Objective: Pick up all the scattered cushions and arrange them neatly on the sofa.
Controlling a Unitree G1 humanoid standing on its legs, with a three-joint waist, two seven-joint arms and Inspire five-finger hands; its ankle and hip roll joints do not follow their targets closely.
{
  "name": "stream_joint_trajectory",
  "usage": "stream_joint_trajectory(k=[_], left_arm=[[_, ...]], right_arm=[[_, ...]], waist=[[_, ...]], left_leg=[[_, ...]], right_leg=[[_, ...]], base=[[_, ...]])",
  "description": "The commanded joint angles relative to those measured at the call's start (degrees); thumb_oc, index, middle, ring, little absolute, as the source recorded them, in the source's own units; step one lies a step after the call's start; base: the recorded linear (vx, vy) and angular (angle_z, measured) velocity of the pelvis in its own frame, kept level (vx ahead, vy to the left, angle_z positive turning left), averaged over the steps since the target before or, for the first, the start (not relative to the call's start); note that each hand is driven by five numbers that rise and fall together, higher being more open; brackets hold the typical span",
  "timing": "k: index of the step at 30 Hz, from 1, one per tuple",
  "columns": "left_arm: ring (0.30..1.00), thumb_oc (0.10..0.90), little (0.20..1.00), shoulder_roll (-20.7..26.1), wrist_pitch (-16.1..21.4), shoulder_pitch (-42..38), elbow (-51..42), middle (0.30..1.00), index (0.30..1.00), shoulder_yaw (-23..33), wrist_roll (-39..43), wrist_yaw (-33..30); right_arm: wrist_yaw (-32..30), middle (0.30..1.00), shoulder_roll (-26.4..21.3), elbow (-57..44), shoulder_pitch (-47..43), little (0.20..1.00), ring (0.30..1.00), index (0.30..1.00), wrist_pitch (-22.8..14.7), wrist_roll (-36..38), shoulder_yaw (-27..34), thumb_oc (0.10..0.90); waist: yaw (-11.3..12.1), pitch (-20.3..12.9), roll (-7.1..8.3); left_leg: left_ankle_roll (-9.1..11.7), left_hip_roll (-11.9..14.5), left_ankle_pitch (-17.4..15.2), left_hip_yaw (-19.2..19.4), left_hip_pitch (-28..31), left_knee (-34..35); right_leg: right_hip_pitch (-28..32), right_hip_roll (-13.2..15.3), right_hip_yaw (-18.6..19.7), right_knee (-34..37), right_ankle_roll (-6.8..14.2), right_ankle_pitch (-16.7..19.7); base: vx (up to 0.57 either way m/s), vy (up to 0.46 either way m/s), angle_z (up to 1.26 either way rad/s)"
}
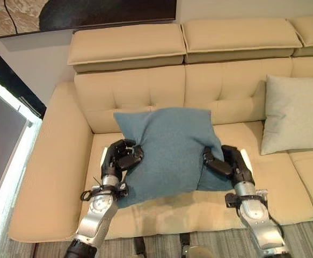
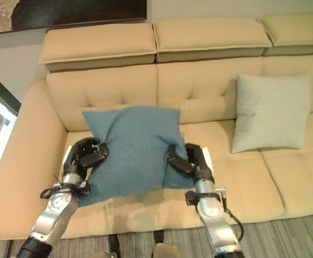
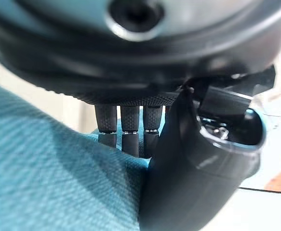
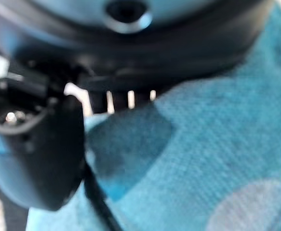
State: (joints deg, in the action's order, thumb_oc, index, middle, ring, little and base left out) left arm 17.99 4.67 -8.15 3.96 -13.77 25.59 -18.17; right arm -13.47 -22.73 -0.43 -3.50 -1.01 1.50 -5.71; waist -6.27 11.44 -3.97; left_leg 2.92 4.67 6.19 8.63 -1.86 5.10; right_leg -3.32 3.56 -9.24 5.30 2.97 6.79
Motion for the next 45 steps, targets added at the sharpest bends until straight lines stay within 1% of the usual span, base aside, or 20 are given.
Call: stream_joint_trajectory(k=[1, 4, 5, 6, 9, 10, 13, 17, 18, 19, 20, 21, 23, 26, 29, 31, 37, 39, 40, 45], left_arm=[[0.300, 0.400, 0.300, 0.52, 12.59, -20.51, -1.94, 0.300, 0.300, -5.16, -6.40, -4.38], [0.300, 0.400, 0.300, 0.90, 14.28, -28.60, 0.82, 0.300, 0.300, -6.47, -7.61, -8.38], [0.300, 0.400, 0.300, 0.89, 14.35, -28.98, 1.03, 0.300, 0.300, -6.46, -7.65, -8.47], [0.300, 0.400, 0.300, 1.22, 15.51, -33.97, 3.28, 0.300, 0.300, -7.24, -7.85, -10.92], [0.300, 0.400, 0.300, 1.86, 15.77, -38.54, 5.79, 0.300, 0.300, -7.99, -8.30, -12.69], [0.300, 0.400, 0.300, 2.51, 15.73, -43.29, 9.01, 0.300, 0.300, -8.98, -8.18, -13.97], [0.300, 0.400, 0.300, 3.64, 15.04, -52.02, 16.35, 0.300, 0.300, -11.06, -7.63, -15.32], [0.300, 0.400, 0.300, 5.82, 12.84, -66.01, 32.12, 0.300, 0.300, -16.17, -6.19, -14.26], [0.300, 0.400, 0.300, 5.83, 13.00, -66.46, 32.48, 0.300, 0.300, -16.20, -6.06, -14.15], [0.900, 0.800, 0.900, 7.11, 10.05, -73.23, 41.98, 0.900, 0.900, -19.13, -5.73, -12.23], [0.900, 0.800, 0.900, 8.07, 8.67, -76.50, 46.73, 0.900, 0.900, -20.35, -6.09, -10.53], [0.900, 0.800, 0.900, 10.16, 7.33, -79.23, 50.29, 0.900, 0.900, -21.97, -7.64, -9.39], [0.900, 0.800, 0.900, 12.38, 6.55, -81.25, 52.27, 0.900, 0.900, -22.90, -7.97, -8.88], [0.900, 0.800, 0.900, 13.62, 6.58, -80.88, 51.07, 0.900, 0.900, -22.57, -6.98, -8.05], [0.900, 0.800, 0.900, 15.74, 6.45, -77.51, 50.48, 0.900, 0.900, -21.21, -5.83, -6.75], [0.900, 0.800, 0.900, 15.96, 6.25, -76.20, 49.98, 0.900, 0.900, -20.79, -5.71, -6.78], [0.900, 0.800, 0.900, 15.96, 5.15, -67.89, 48.00, 0.900, 0.900, -16.30, -7.43, -7.12], [0.900, 0.800, 0.900, 15.95, 5.12, -67.64, 47.88, 0.900, 0.900, -16.28, -7.47, -7.15], [0.900, 0.800, 0.900, 15.68, 5.15, -65.35, 46.85, 0.900, 0.900, -14.76, -7.57, -7.34], [0.900, 0.800, 0.900, 15.86, 5.44, -63.00, 45.12, 0.900, 0.900, -13.26, -7.77, -7.44]], right_arm=[[-9.12, 0.300, 3.30, -6.50, -19.48, 0.300, 0.300, 0.300, -12.31, -5.80, -3.91, 0.400], [-14.67, 0.300, 2.51, -3.58, -27.61, 0.300, 0.300, 0.300, -12.09, -9.56, -5.68, 0.400], [-14.83, 0.300, 2.49, -3.31, -28.03, 0.300, 0.300, 0.300, -12.17, -9.62, -5.71, 0.400], [-18.03, 0.300, 1.32, -1.15, -33.60, 0.300, 0.300, 0.300, -11.93, -11.95, -6.98, 0.400], [-20.90, 0.300, -0.27, 1.58, -38.52, 0.300, 0.300, 0.300, -11.03, -13.70, -7.62, 0.400], [-23.63, 0.300, -1.76, 4.57, -44.13, 0.300, 0.300, 0.300, -9.70, -15.21, -8.21, 0.400], [-27.48, 0.300, -4.90, 10.99, -53.51, 0.300, 0.300, 0.300, -7.40, -16.37, -10.02, 0.400], [-28.99, 0.300, -9.48, 24.88, -68.43, 0.300, 0.300, 0.300, -5.66, -11.92, -15.17, 0.400], [-29.04, 0.300, -9.55, 25.26, -68.90, 0.300, 0.300, 0.300, -5.84, -11.80, -15.28, 0.400], [-28.75, 0.404, -10.78, 32.02, -74.90, 0.404, 0.404, 0.404, -5.31, -6.77, -17.13, 0.469], [-27.68, 0.759, -12.02, 35.63, -77.56, 0.759, 0.759, 0.759, -5.40, -4.44, -18.83, 0.706], [-26.08, 0.900, -12.82, 38.39, -80.00, 0.900, 0.900, 0.900, -5.49, -1.90, -20.61, 0.800], [-23.70, 0.900, -13.43, 40.31, -81.45, 0.900, 0.900, 0.900, -4.88, 1.55, -22.01, 0.800], [-21.83, 0.900, -14.51, 39.67, -80.94, 0.900, 0.900, 0.900, -4.70, 3.53, -22.43, 0.800], [-17.86, 0.900, -15.78, 37.54, -77.14, 0.900, 0.900, 0.900, -5.02, 5.18, -23.00, 0.800], [-17.49, 0.900, -15.54, 36.57, -75.83, 0.900, 0.900, 0.900, -4.98, 5.25, -22.77, 0.800], [-15.27, 0.900, -11.15, 32.49, -64.27, 0.900, 0.900, 0.900, -6.02, 4.58, -17.67, 0.800], [-15.26, 0.900, -11.10, 32.36, -64.00, 0.900, 0.900, 0.900, -5.99, 4.53, -17.62, 0.800], [-14.83, 0.900, -9.78, 32.06, -61.14, 0.900, 0.900, 0.900, -6.52, 4.60, -15.88, 0.800], [-14.86, 0.900, -9.43, 30.69, -58.14, 0.900, 0.900, 0.900, -7.40, 5.36, -13.04, 0.800]], waist=[[-0.03, -4.37, 0.68], [0.16, -3.25, -0.21], [0.16, -3.15, -0.25], [0.46, -2.51, -0.53], [0.78, -2.17, -0.62], [1.19, -1.70, -0.53], [1.65, -1.15, -0.30], [2.27, -1.14, -0.04], [2.27, -0.99, -0.06], [2.34, -0.60, 0.07], [2.39, -0.35, 0.02], [2.46, 0.35, 0.02], [2.56, 1.14, 0.08], [2.55, 2.00, 0.15], [2.29, 3.06, 0.43], [2.23, 3.27, 0.42], [1.79, 4.87, 0.25], [1.78, 4.82, 0.28], [1.66, 5.38, 0.03], [1.52, 5.88, -0.23]], left_leg=[[1.13, -1.89, -6.33, -0.29, -0.96, -0.10], [1.44, -1.71, -5.28, -0.91, -3.71, -0.10], [1.45, -1.68, -5.23, -0.92, -3.90, -0.10], [1.61, -1.66, -4.65, -1.31, -5.98, -0.10], [1.75, -1.64, -4.08, -1.60, -7.80, -0.10], [1.96, -1.58, -3.37, -2.05, -9.83, -0.10], [2.35, -1.62, -2.50, -2.76, -12.95, -0.10], [2.97, -1.69, -1.42, -3.93, -17.33, -0.10], [2.97, -1.70, -1.39, -3.94, -17.44, -0.10], [3.36, -1.68, -0.71, -4.25, -19.24, -0.10], [3.47, -1.71, -0.44, -4.39, -19.94, -0.10], [3.53, -1.73, -0.28, -4.47, -20.67, -0.10], [3.65, -1.77, -0.02, -4.55, -21.50, -0.10], [3.74, -1.84, 0.19, -4.70, -22.14, -0.10], [3.90, -1.79, 0.27, -4.78, -22.61, -0.10], [3.87, -1.79, 0.29, -4.76, -22.62, -0.10], [3.81, -1.69, 0.48, -4.73, -22.89, -0.10], [3.84, -1.68, 0.21, -4.71, -22.60, -0.10], [3.82, -1.65, 0.54, -4.85, -22.84, -0.10], [3.91, -1.60, 0.26, -4.89, -22.27, -0.10]], right_leg=[[0.16, 1.52, -0.44, -1.60, 3.98, -8.87], [-2.99, 1.27, -0.49, -2.34, 3.86, -8.75], [-3.23, 1.25, -0.49, -2.47, 3.85, -8.77], [-5.62, 1.05, -0.24, -3.10, 3.78, -8.70], [-7.67, 0.89, 0.03, -3.64, 3.83, -8.62], [-9.95, 0.61, 0.29, -4.34, 3.85, -8.45], [-13.10, 0.40, 0.44, -5.44, 4.05, -8.48], [-17.63, 0.36, 0.35, -6.55, 4.13, -7.73], [-17.78, 0.38, 0.35, -6.64, 4.12, -7.76], [-19.57, 0.27, 0.40, -7.06, 4.18, -7.54], [-20.37, 0.26, 0.40, -7.26, 4.18, -7.40], [-21.18, 0.26, 0.49, -7.56, 4.20, -7.27], [-22.15, 0.08, 0.59, -7.69, 4.22, -6.99], [-22.58, -0.12, 0.42, -7.53, 4.26, -6.84], [-23.08, -0.39, 0.41, -7.44, 4.27, -6.77], [-23.13, -0.43, 0.47, -7.50, 4.21, -6.83], [-23.47, -0.65, 0.63, -7.16, 3.95, -6.59], [-23.23, -0.66, 0.65, -7.22, 3.97, -6.88], [-23.36, -0.64, 0.59, -6.97, 3.86, -6.52], [-22.79, -0.73, 0.77, -7.03, 3.72, -7.00]], base=[[-0.09, -0.024, 0.09], [-0.07, -0.012, 0.15], [-0.08, -0.020, 0.08], [-0.07, -0.014, 0.03], [-0.05, -0.021, 0.03], [-0.03, -0.051, 0.01], [-0.03, -0.052, 0.01], [-0.01, -0.052, 0.03], [-0.01, -0.058, 0.03], [-0.02, -0.055, 0.05], [-0.03, -0.074, 0.14], [-0.02, -0.046, 0.16], [0.00, -0.028, 0.08], [0.01, -0.016, -0.01], [0.01, -0.039, 0.01], [0.01, -0.020, 0.03], [0.00, -0.003, 0.01], [-0.01, 0.004, -0.07], [-0.01, 0.010, 0.03], [-0.02, 0.013, 0.00]])
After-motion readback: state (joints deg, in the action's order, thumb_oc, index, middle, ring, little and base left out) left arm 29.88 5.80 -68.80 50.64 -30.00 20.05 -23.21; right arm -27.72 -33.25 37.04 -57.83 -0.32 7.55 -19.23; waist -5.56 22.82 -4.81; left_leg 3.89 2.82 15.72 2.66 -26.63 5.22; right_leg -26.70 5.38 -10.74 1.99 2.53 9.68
